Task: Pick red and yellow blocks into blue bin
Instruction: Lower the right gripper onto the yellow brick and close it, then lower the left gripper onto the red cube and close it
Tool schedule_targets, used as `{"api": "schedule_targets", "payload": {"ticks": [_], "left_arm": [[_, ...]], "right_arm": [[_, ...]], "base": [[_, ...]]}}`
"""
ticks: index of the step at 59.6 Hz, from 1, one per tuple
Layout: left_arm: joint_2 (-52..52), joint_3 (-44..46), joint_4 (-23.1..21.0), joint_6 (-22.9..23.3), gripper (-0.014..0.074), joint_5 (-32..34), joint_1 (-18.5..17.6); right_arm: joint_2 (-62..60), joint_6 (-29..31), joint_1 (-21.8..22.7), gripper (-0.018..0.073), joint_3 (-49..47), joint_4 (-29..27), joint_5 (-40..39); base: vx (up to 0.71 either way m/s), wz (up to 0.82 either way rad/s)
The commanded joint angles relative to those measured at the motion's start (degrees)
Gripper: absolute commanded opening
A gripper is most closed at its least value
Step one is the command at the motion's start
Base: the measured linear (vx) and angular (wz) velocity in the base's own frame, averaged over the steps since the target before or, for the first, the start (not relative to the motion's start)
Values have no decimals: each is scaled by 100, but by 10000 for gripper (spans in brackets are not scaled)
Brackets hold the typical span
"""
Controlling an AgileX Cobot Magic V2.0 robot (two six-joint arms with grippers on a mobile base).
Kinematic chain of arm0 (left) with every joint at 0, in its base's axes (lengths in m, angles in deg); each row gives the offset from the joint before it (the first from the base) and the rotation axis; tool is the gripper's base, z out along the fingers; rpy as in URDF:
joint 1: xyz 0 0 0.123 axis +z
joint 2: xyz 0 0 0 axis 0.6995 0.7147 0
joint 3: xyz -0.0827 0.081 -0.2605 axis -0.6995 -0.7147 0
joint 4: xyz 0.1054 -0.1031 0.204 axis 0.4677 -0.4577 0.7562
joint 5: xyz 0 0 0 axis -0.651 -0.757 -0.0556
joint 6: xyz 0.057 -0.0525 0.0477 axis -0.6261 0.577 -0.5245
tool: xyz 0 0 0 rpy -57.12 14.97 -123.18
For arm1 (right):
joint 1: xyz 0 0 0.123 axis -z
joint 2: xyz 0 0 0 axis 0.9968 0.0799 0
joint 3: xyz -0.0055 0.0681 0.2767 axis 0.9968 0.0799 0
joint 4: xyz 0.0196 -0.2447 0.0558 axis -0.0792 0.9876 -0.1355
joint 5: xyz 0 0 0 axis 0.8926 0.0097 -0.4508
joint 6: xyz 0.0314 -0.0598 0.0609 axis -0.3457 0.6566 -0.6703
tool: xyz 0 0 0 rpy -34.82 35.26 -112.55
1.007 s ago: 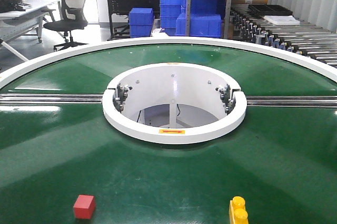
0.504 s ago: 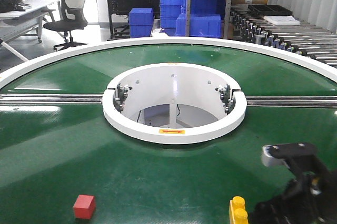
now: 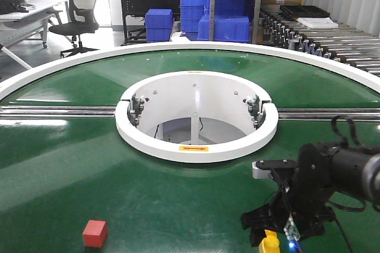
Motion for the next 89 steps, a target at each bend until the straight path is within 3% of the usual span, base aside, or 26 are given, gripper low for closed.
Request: {"api": "schedule_targets", "payload": {"ticks": [1, 20, 35, 42, 57, 72, 89], "left_arm": [[40, 182, -21, 36, 568, 379, -31], [40, 182, -21, 36, 568, 379, -31], [40, 182, -21, 36, 568, 384, -31], [40, 182, -21, 36, 568, 384, -31], [40, 182, -21, 36, 568, 377, -31], [40, 182, -21, 36, 568, 389, -31], [45, 182, -45, -63, 568, 447, -136]], "right_arm": [[-51, -12, 4, 573, -339, 16, -121], [373, 11, 4, 531, -410, 52, -174], [338, 30, 4, 291, -410, 106, -148], [178, 30, 4, 230, -410, 221, -93], [-1037, 456, -53, 234, 118, 277, -812], [-2846, 1626, -656, 239, 1524, 284, -1682], [-4370, 1511, -931, 242, 2544, 272, -1700]], "base": [[0, 0], [0, 0], [0, 0], [0, 0], [0, 0], [0, 0], [0, 0]]}}
